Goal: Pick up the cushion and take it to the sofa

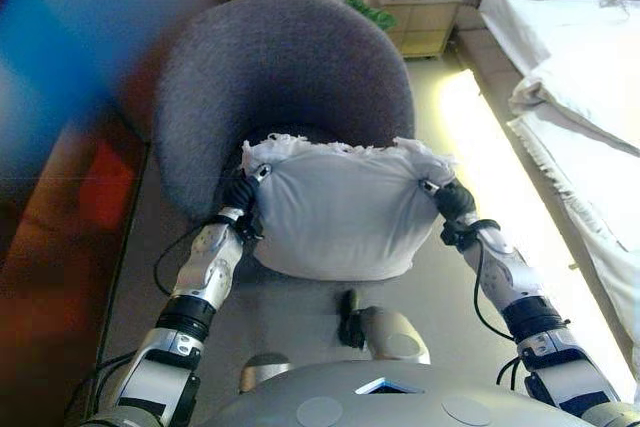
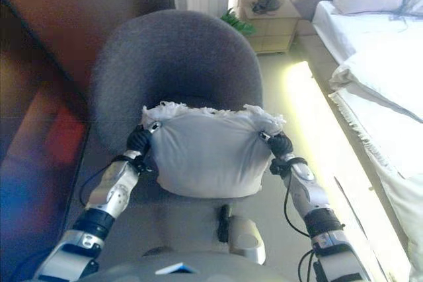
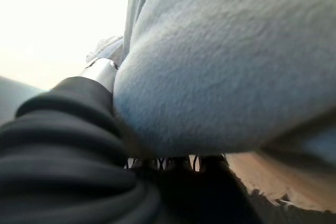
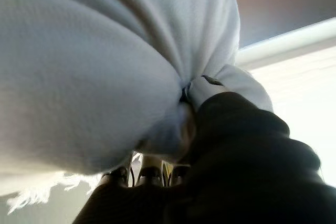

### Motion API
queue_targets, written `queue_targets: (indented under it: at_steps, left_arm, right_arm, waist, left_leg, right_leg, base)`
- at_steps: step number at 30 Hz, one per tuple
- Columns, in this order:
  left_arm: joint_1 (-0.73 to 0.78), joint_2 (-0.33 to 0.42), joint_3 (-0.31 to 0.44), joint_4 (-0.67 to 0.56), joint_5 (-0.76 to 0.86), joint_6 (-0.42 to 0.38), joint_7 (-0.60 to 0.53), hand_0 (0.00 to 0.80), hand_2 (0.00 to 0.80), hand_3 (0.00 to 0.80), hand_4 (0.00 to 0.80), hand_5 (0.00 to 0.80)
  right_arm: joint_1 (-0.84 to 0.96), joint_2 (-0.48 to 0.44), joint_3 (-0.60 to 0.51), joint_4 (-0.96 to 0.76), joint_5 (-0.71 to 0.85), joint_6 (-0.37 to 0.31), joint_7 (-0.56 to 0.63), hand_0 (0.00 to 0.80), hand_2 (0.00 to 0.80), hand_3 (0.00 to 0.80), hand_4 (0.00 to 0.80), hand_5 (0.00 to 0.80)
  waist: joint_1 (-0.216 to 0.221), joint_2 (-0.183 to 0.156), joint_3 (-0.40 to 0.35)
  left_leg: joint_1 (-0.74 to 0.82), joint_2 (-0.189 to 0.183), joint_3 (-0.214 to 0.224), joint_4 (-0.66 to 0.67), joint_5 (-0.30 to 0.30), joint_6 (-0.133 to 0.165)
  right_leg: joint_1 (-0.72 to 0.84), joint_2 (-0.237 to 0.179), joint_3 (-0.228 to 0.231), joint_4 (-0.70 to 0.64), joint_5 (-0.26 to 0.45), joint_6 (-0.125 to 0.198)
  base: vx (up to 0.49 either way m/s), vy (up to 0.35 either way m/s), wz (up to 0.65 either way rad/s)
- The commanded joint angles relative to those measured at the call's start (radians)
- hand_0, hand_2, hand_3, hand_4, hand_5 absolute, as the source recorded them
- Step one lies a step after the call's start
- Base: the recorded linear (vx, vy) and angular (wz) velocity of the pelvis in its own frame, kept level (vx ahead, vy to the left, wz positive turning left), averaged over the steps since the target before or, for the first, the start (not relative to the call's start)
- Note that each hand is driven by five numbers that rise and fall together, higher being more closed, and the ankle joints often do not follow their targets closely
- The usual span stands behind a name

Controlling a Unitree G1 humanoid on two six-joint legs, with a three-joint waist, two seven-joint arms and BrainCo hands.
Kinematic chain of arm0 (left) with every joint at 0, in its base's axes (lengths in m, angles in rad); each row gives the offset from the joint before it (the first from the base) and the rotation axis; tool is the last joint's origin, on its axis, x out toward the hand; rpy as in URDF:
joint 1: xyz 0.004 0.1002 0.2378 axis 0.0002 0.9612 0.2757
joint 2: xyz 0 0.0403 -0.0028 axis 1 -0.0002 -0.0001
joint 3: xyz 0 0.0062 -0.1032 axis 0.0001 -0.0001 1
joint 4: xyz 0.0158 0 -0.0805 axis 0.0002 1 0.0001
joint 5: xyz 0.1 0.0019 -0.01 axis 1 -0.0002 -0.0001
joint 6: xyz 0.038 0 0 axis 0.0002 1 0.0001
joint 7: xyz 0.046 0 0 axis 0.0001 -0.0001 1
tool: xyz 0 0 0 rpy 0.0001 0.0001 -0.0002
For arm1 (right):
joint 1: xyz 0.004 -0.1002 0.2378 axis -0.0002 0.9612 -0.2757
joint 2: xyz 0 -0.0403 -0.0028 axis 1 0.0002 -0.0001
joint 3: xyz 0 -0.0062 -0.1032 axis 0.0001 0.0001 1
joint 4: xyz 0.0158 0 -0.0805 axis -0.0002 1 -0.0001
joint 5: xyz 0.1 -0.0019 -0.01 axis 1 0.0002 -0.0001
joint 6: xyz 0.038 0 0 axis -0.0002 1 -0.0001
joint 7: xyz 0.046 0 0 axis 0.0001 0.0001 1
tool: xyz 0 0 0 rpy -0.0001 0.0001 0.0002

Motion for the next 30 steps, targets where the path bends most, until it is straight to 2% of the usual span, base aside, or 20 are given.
queue_targets:
  at_steps: [1, 4, 8, 12, 14, 17, 21, 26, 28, 30]
  left_arm:
    - [-0.017, -0.018, 0.037, -0.152, 0.004, -0.070, -0.003, 0.800, 0.800, 0.800, 0.800, 0.800]
    - [-0.004, -0.019, 0.050, -0.151, 0.000, -0.074, -0.006, 0.800, 0.800, 0.800, 0.800, 0.800]
    - [0.011, -0.014, 0.075, -0.140, -0.004, -0.087, -0.024, 0.800, 0.800, 0.800, 0.800, 0.800]
    - [0.009, -0.003, 0.101, -0.129, 0.013, -0.078, -0.013, 0.800, 0.800, 0.800, 0.800, 0.800]
    - [0.005, 0.007, 0.104, -0.125, 0.031, -0.069, 0.000, 0.800, 0.800, 0.800, 0.800, 0.800]
    - [0.002, 0.017, 0.105, -0.113, 0.034, -0.068, 0.018, 0.800, 0.800, 0.800, 0.800, 0.800]
    - [-0.001, 0.020, 0.118, -0.098, 0.023, -0.081, 0.035, 0.800, 0.800, 0.800, 0.800, 0.800]
    - [-0.034, 0.023, 0.102, -0.072, 0.065, -0.082, 0.063, 0.800, 0.800, 0.800, 0.800, 0.800]
    - [-0.067, 0.028, 0.087, -0.056, 0.082, -0.070, 0.079, 0.800, 0.800, 0.800, 0.800, 0.800]
    - [-0.106, 0.040, 0.071, -0.034, 0.091, -0.065, 0.098, 0.800, 0.800, 0.800, 0.800, 0.800]
  right_arm:
    - [-0.023, 0.034, -0.021, -0.130, -0.013, -0.070, 0.076, 0.800, 0.800, 0.800, 0.800, 0.800]
    - [-0.020, 0.038, -0.007, -0.127, -0.024, -0.091, 0.080, 0.800, 0.800, 0.800, 0.800, 0.800]
    - [-0.050, 0.037, 0.012, -0.124, -0.070, -0.077, 0.066, 0.800, 0.800, 0.800, 0.800, 0.800]
    - [-0.100, 0.046, 0.033, -0.105, -0.063, -0.025, 0.050, 0.800, 0.800, 0.800, 0.800, 0.800]
    - [-0.122, 0.060, 0.052, -0.095, -0.053, -0.011, 0.032, 0.800, 0.800, 0.800, 0.800, 0.800]
    - [-0.133, 0.079, 0.071, -0.106, -0.065, -0.005, 0.019, 0.800, 0.800, 0.800, 0.800, 0.800]
    - [-0.136, 0.093, 0.086, -0.130, -0.072, 0.010, 0.036, 0.800, 0.800, 0.800, 0.800, 0.800]
    - [-0.167, 0.105, 0.111, -0.140, -0.051, 0.038, 0.022, 0.800, 0.800, 0.800, 0.800, 0.800]
    - [-0.193, 0.124, 0.112, -0.112, -0.005, 0.053, -0.002, 0.800, 0.800, 0.800, 0.800, 0.800]
    - [-0.220, 0.152, 0.129, -0.075, -0.006, 0.037, -0.018, 0.800, 0.800, 0.800, 0.800, 0.800]
  waist:
    - [-0.011, -0.038, -0.081]
    - [0.007, -0.043, -0.065]
    - [0.032, -0.040, -0.054]
    - [0.063, -0.023, -0.058]
    - [0.077, -0.006, -0.064]
    - [0.089, 0.014, -0.072]
    - [0.100, 0.022, -0.076]
    - [0.100, 0.023, -0.070]
    - [0.110, 0.023, -0.064]
    - [0.126, 0.025, -0.050]
  left_leg:
    - [-0.115, -0.078, 0.057, 0.410, 0.272, 0.007]
    - [-0.200, -0.012, 0.087, 0.458, 0.250, 0.011]
    - [-0.223, 0.009, 0.091, 0.341, 0.241, 0.026]
    - [-0.215, -0.015, 0.051, 0.107, 0.247, 0.026]
    - [-0.194, -0.028, 0.023, -0.028, 0.232, 0.027]
    - [-0.167, -0.044, 0.009, -0.172, 0.202, 0.029]
    - [-0.150, -0.063, -0.006, -0.228, 0.176, 0.035]
    - [-0.131, -0.071, 0.016, -0.238, 0.161, 0.049]
    - [-0.140, -0.082, 0.016, -0.219, 0.146, 0.062]
    - [-0.157, -0.096, 0.008, -0.203, 0.135, 0.086]
  right_leg:
    - [0.073, -0.061, 0.032, -0.106, 0.069, 0.015]
    - [0.127, -0.064, 0.022, -0.100, 0.031, -0.006]
    - [0.163, -0.059, 0.039, -0.103, 0.005, -0.008]
    - [0.188, -0.070, 0.069, -0.104, -0.009, 0.014]
    - [0.198, -0.075, 0.081, -0.102, -0.021, 0.031]
    - [0.218, -0.082, 0.094, -0.105, -0.036, 0.049]
    - [0.223, -0.096, 0.091, -0.107, -0.039, 0.065]
    - [0.218, -0.114, 0.076, -0.099, -0.038, 0.079]
    - [0.207, -0.141, 0.068, -0.059, -0.046, 0.091]
    - [0.155, -0.191, 0.053, 0.061, -0.022, 0.107]
  base:
    - [0.258, -0.230, -0.84]
    - [0.200, -0.131, -0.63]
    - [0.164, -0.017, -0.24]
    - [0.191, 0.092, -0.16]
    - [0.190, 0.123, -0.04]
    - [0.152, 0.098, -0.20]
    - [0.082, 0.089, -0.42]
    - [0.031, 0.121, -0.09]
    - [0.029, 0.134, 0.08]
    - [-0.016, 0.114, 0.01]
